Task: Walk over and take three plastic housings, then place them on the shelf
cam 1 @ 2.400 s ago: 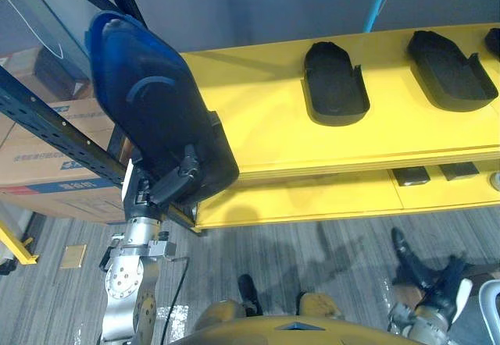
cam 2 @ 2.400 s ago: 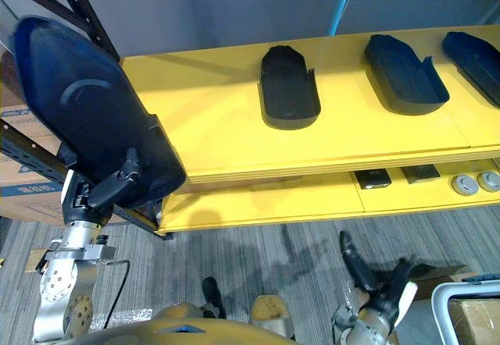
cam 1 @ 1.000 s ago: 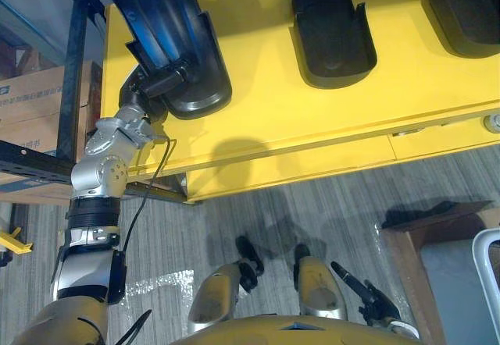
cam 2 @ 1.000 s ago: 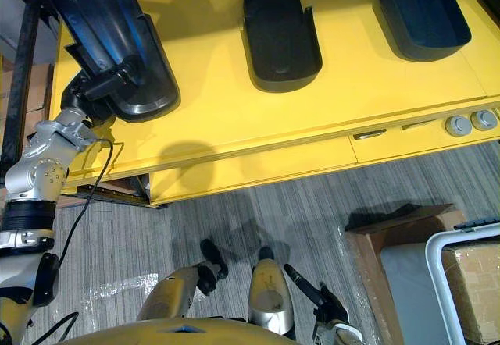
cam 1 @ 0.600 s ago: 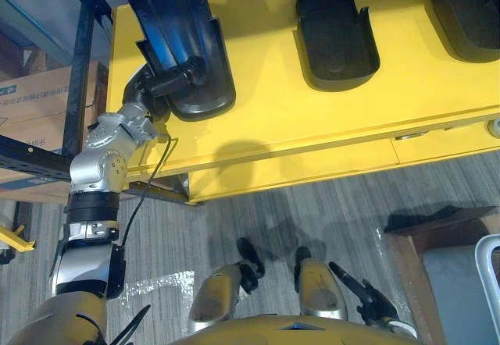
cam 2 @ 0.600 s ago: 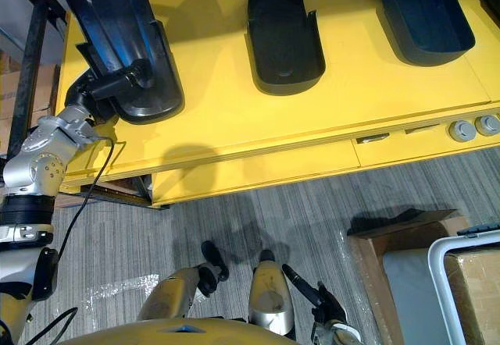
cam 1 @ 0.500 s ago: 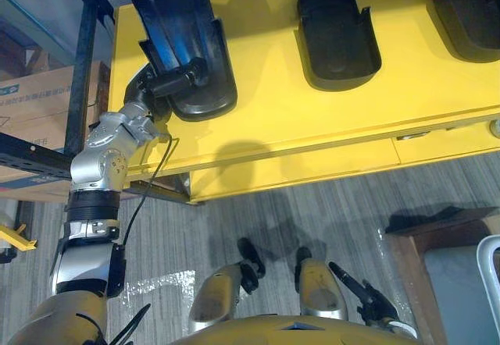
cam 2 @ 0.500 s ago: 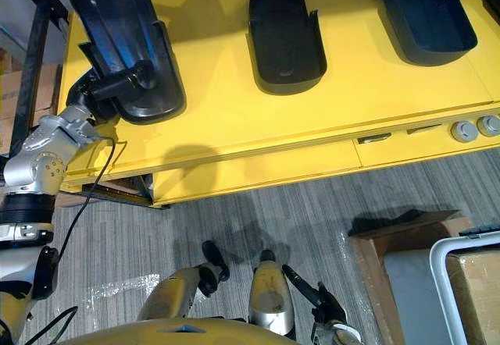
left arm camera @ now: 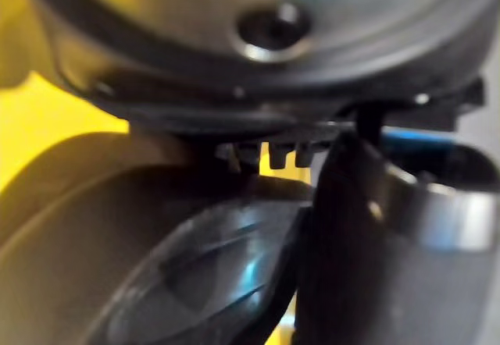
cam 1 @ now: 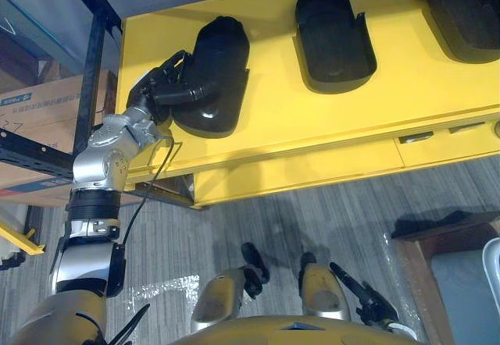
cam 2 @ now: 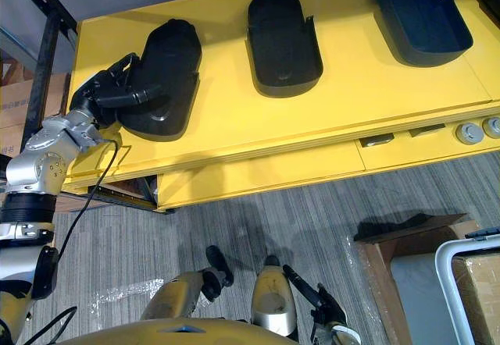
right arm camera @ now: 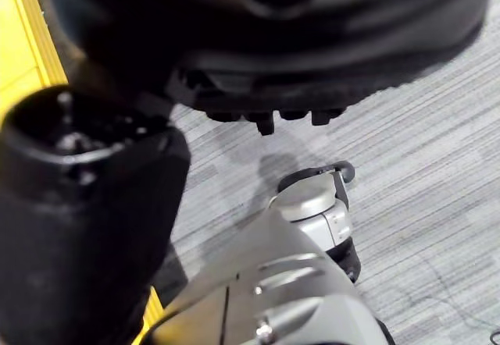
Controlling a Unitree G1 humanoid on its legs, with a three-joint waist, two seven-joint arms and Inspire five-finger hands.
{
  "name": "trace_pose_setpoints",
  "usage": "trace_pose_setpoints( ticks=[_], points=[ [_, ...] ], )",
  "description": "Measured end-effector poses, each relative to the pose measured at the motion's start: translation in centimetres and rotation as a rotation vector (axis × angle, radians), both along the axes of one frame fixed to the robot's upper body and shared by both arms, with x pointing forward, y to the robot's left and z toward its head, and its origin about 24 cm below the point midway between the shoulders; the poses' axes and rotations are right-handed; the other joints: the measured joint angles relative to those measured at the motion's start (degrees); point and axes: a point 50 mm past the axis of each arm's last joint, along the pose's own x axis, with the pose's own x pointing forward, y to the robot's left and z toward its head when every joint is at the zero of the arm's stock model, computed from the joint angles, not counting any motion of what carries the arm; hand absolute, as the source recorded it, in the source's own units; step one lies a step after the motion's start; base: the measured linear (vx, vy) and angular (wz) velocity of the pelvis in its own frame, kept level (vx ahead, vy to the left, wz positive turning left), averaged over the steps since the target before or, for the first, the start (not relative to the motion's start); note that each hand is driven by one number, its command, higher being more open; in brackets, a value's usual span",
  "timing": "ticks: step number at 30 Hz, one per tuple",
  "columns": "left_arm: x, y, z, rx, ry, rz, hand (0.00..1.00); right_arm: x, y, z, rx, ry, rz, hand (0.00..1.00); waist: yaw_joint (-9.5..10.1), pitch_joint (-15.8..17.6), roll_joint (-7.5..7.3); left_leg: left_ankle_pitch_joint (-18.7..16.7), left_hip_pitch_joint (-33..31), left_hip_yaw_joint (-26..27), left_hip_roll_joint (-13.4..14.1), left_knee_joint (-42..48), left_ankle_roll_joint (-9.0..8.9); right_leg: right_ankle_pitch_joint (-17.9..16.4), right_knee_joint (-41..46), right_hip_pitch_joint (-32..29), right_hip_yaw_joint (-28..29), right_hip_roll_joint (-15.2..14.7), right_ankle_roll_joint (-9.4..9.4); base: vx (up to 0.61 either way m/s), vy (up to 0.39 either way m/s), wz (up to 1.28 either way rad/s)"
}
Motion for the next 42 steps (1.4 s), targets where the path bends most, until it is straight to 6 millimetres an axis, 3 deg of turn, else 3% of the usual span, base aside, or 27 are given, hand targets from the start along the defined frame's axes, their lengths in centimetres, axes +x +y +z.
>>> trace_pose_setpoints(
  ticks=[9, 12, 14, 16, 20, 22, 24, 27, 31, 36, 38, 39, 40, 41, 42],
  points=[
    [-0.3, 3.7, -0.2, -0.056, -0.003, 0.406, 1.0, -0.7, 0.7, -0.5, 0.032, 0.012, -0.05, 1.0, -0.82, -0.6, -0.16, 0.1, 0.3, 0.1, 0.2, -0.3, 0.08, 0.1, -0.2, 0.1, 0.0, 0.3, 0.02, 0.0, -0.001, -0.01],
    [-0.5, 4.0, 0.6, -0.097, -0.11, 0.52, 1.0, -1.3, 1.8, -0.8, 0.042, 0.007, -0.069, 1.0, -1.18, -1.3, -1.51, 0.6, 0.5, -0.2, 0.4, 0.3, 0.64, 0.3, -1.1, 0.9, -0.1, 0.7, 0.18, 0.03, -0.022, 0.04],
    [-0.9, 3.2, 2.6, -0.239, -0.277, 0.496, 1.0, -2.0, 2.6, -1.1, 0.06, 0.01, -0.082, 1.0, -1.17, -2.3, -3.26, 0.6, 0.9, -0.6, 1.0, 0.7, 0.63, 0.7, -2.5, 2.3, -0.5, 1.2, 0.09, 0.03, -0.03, 0.06],
    [-1.3, 1.5, 4.3, -0.346, -0.418, 0.421, 1.0, -2.4, 2.7, -1.3, 0.065, 0.02, -0.09, 1.0, -1.17, -2.7, -3.91, 0.6, 2.2, -1.0, 1.1, 0.5, 0.63, 1.4, -3.8, 4.3, -0.5, 1.6, 0.07, 0.02, -0.017, 0.06],
    [-2.7, -1.8, 7.2, -0.422, -0.65, 0.246, 1.0, -3.0, 2.3, -1.6, 0.08, 0.035, -0.13, 1.0, -1.65, -3.9, -3.82, 0.6, 4.8, -1.2, 0.9, -0.6, 0.44, 2.3, -7.4, 8.2, -0.4, 1.9, 0.05, -0.01, 0.005, -0.06],
    [-3.0, -2.5, 7.2, -0.442, -0.681, 0.219, 1.0, -3.4, 2.3, -1.8, 0.086, 0.055, -0.146, 1.0, -2.13, -4.5, -3.33, 1.0, 5.9, -1.2, 0.6, -1.5, 0.37, 2.7, -8.5, 9.2, -0.4, 2.0, 0.1, -0.03, 0.004, -0.04],
    [-3.3, -2.9, 5.7, -0.482, -0.658, 0.192, 1.0, -4.4, 2.4, -2.2, 0.095, 0.103, -0.176, 1.0, -3.25, -6.3, -1.91, 2.8, 7.9, -1.5, -0.4, -5.2, 0.3, 3.3, -10.3, 10.3, -0.4, 2.0, 0.19, -0.05, 0.021, 0.0],
    [-3.6, -3.2, 4.3, -0.486, -0.631, 0.174, 1.0, -4.9, 2.6, -2.4, 0.091, 0.137, -0.17, 1.0, -3.38, -7.0, -1.07, 5.1, 9.8, -1.6, -1.3, -9.3, 0.4, 3.4, -11.2, 10.9, -0.5, 2.1, 0.23, -0.04, 0.011, 0.0],
    [-4.3, -3.5, 2.5, -0.427, -0.61, 0.15, 1.0, -4.9, 2.4, -2.4, 0.065, 0.14, -0.166, 1.0, -3.33, -7.7, -1.24, 7.3, 12.0, -2.3, -2.2, -13.5, 0.49, 3.7, -12.1, 12.2, -1.4, 2.2, 0.35, -0.03, 0.005, 0.08],
    [-8.9, -4.0, -0.7, -0.265, -0.605, 0.136, 1.0, -4.2, 2.6, -2.3, 0.038, 0.098, -0.177, 1.0, -1.71, -9.2, -2.53, 7.7, 12.4, -3.4, -2.6, -14.0, 0.78, 4.2, -13.4, 13.7, -2.5, 2.0, 0.69, 0.02, 0.004, 0.13],
    [-11.4, -4.3, -3.9, -0.235, -0.517, 0.164, 1.0, -4.1, 3.0, -2.4, 0.037, 0.095, -0.177, 1.0, -0.12, -10.2, -2.84, 7.6, 12.2, -4.6, -2.8, -13.8, 0.81, 4.3, -14.0, 14.3, -3.7, 1.9, 0.71, 0.02, -0.002, 0.25],
    [-12.0, -4.3, -4.9, -0.246, -0.481, 0.177, 1.0, -3.9, 3.1, -2.4, 0.039, 0.096, -0.165, 1.0, 0.36, -10.3, -2.91, 7.1, 11.7, -4.8, -2.7, -12.6, 1.04, 4.2, -14.0, 14.5, -4.1, 1.8, 0.71, 0.0, -0.027, 0.45],
    [-13.2, -4.3, -6.9, -0.267, -0.403, 0.214, 1.0, -3.5, 3.0, -2.3, 0.027, 0.101, -0.121, 1.0, 0.72, -10.2, -3.01, 4.3, 8.3, -5.8, -1.6, -5.6, 1.2, 4.1, -14.1, 15.0, -5.6, 1.8, 0.59, -0.03, -0.042, 0.6],
    [-14.4, -4.2, -8.6, -0.285, -0.334, 0.254, 1.0, -2.9, 3.0, -2.3, 0.03, 0.094, -0.093, 1.0, 1.1, -9.1, -3.11, 1.5, 2.6, -8.4, 0.6, 6.3, 0.1, 4.0, -14.2, 15.2, -7.1, 1.6, 0.32, -0.04, -0.041, 0.66],
    [-14.7, -4.2, -9.3, -0.297, -0.305, 0.268, 1.0, -2.6, 3.0, -2.3, 0.023, 0.094, -0.069, 1.0, 1.57, -8.1, -3.02, 1.0, -0.2, -10.4, 1.7, 12.7, -0.68, 4.0, -14.1, 15.8, -7.8, 1.7, 0.25, -0.12, -0.036, 0.46]
  ],
)
